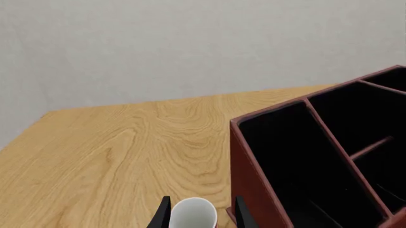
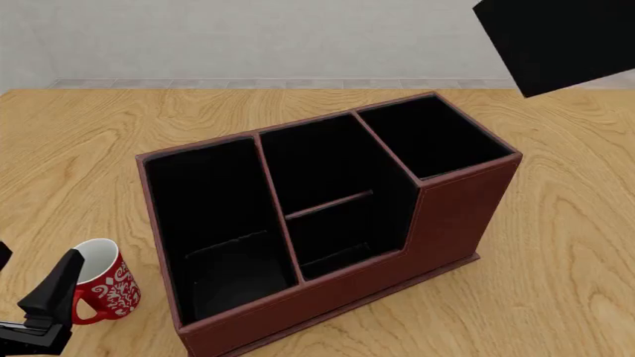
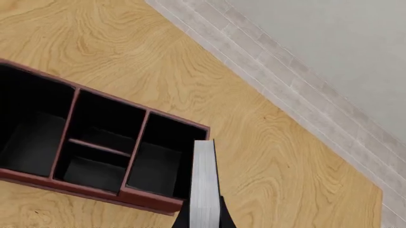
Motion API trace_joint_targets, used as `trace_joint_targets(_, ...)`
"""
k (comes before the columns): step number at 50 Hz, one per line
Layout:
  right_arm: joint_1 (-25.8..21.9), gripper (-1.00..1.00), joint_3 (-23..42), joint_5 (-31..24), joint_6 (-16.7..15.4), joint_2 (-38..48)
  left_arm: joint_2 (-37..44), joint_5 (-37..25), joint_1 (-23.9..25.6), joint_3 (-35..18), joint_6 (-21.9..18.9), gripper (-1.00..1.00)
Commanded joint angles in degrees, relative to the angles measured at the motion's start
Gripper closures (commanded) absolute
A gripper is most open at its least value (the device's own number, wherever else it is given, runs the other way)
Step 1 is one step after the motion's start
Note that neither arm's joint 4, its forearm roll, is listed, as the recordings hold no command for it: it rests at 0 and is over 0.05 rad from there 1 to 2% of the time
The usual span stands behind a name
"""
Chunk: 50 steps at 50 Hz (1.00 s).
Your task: Pick up the book and place it in the right compartment of the caddy.
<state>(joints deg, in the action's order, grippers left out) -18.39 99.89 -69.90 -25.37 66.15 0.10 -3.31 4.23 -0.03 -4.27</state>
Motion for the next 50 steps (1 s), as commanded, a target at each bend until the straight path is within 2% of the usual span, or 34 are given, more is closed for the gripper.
trace_joint_targets(1,-0.25,1.0,1.49,0.0,0.57,2.85,-0.01,-0.4,0.16,0.0,0.1,-1.0)
trace_joint_targets(8,-1.73,1.0,2.59,0.0,0.26,5.05,-0.03,-0.8,0.21,0.01,0.09,-1.0)
trace_joint_targets(13,-1.99,1.0,3.85,0.0,-1.32,6.67,-0.04,-0.67,0.21,0.01,0.23,-1.0)
trace_joint_targets(18,-2.83,1.0,4.15,0.0,-1.04,8.06,-0.03,-0.57,0.25,0.01,0.3,-1.0)
trace_joint_targets(19,-2.67,1.0,3.89,0.0,-1.92,8.62,-0.03,-0.58,0.21,0.01,0.31,-1.0)
trace_joint_targets(32,-3.86,1.0,4.87,0.0,-1.62,12.08,-0.05,-1.3,0.13,0.02,0.3,-1.0)
trace_joint_targets(36,-3.35,1.0,4.46,0.0,-2.37,12.61,-0.05,-1.44,-0.01,0.02,0.23,-1.0)
trace_joint_targets(37,-4.17,1.0,4.92,0.0,-1.45,12.98,-0.05,-1.44,-0.01,0.02,0.23,-1.0)
trace_joint_targets(50,-5.73,1.0,4.94,0.0,-1.42,15.77,-0.07,-2.12,-0.09,0.03,0.04,-1.0)
